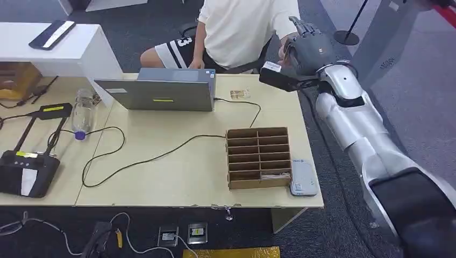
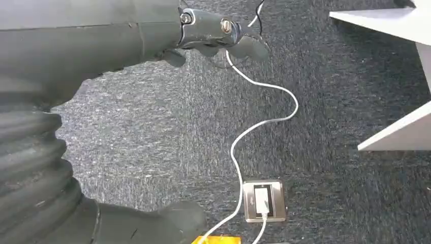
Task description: Pass the card to the sensor for recognition and then transmit it.
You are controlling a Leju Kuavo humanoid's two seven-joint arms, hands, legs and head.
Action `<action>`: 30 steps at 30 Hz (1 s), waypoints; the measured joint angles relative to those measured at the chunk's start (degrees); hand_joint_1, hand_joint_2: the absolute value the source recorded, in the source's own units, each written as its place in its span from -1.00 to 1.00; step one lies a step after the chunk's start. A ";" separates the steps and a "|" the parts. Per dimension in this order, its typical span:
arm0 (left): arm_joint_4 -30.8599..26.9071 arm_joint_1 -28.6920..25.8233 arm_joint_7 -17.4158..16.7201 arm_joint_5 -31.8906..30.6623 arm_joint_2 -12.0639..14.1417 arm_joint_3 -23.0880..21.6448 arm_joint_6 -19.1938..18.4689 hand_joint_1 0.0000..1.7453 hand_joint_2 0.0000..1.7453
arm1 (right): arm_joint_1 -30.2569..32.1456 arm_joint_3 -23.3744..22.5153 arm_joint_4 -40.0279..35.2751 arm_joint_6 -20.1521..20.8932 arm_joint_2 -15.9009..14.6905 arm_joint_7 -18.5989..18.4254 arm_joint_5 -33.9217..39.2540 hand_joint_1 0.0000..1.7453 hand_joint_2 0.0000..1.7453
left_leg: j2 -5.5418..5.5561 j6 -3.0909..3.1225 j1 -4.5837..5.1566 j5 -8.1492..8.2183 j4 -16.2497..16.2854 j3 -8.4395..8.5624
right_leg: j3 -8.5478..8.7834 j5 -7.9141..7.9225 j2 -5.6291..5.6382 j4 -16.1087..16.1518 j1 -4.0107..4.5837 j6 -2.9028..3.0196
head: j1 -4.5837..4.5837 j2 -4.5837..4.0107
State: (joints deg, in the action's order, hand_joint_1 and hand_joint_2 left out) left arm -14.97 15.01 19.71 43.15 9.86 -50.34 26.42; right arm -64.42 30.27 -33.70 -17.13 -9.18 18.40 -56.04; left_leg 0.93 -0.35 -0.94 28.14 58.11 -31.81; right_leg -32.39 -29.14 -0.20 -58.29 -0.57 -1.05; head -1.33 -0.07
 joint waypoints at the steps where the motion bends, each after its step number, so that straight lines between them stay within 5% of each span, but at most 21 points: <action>1: 0.00 -0.02 0.00 0.04 0.04 0.00 0.00 -1.00 1.00 | -0.01 0.28 0.63 -0.05 0.26 -0.04 0.00 1.00 1.00 | 0.00 0.00 0.00 0.00 0.00 0.01 | 0.01 0.00 0.00 0.00 0.00 0.00 | 0.02 0.00; 7: 0.00 -0.05 0.00 0.09 0.28 0.00 0.02 -1.00 1.00 | -0.12 1.24 3.60 -0.11 1.09 -0.29 0.07 1.00 1.00 | 0.00 0.00 0.00 0.00 0.00 0.01 | 0.01 0.00 0.01 0.00 0.00 0.00 | 0.00 0.00; 8: 0.00 -0.06 0.00 0.09 0.28 0.00 0.07 -1.00 1.00 | -0.12 1.38 3.92 -0.13 1.09 -0.35 0.15 0.74 1.00 | 0.00 0.00 0.00 0.00 0.00 0.01 | 0.00 0.00 0.01 0.00 0.00 0.00 | 0.00 0.00; 9: 0.00 -0.07 0.00 0.09 0.28 0.00 0.11 -1.00 1.00 | -0.12 1.44 4.27 -0.15 1.12 -0.42 0.31 -0.84 1.00 | 0.00 0.00 0.00 0.00 0.00 0.01 | 0.00 0.00 0.01 0.00 0.00 0.00 | 0.00 0.00; 10: 0.00 -0.11 0.00 0.13 0.30 0.00 0.15 -1.00 1.00 | -0.12 1.49 4.61 -0.18 1.12 -0.42 0.37 -1.00 1.00 | 0.00 0.00 0.00 0.00 0.01 0.01 | 0.00 0.00 0.01 0.00 0.00 0.00 | 0.00 0.00; 22: -0.13 -1.49 0.00 1.38 0.98 0.00 0.85 -1.00 1.00 | -0.12 2.14 6.21 -3.69 1.57 -0.15 1.35 -1.00 1.00 | -0.02 0.00 0.00 0.00 0.00 0.01 | -0.03 0.00 0.04 -0.01 0.00 0.00 | 0.00 0.00; 30: -0.33 -2.94 1.71 3.67 1.88 0.02 3.13 -1.00 1.00 | -0.75 0.28 5.79 -14.54 -1.53 1.51 9.71 -1.00 1.00 | -0.01 -0.01 0.02 -0.01 0.04 0.08 | -0.03 0.00 0.02 0.04 -0.01 0.00 | 0.00 0.00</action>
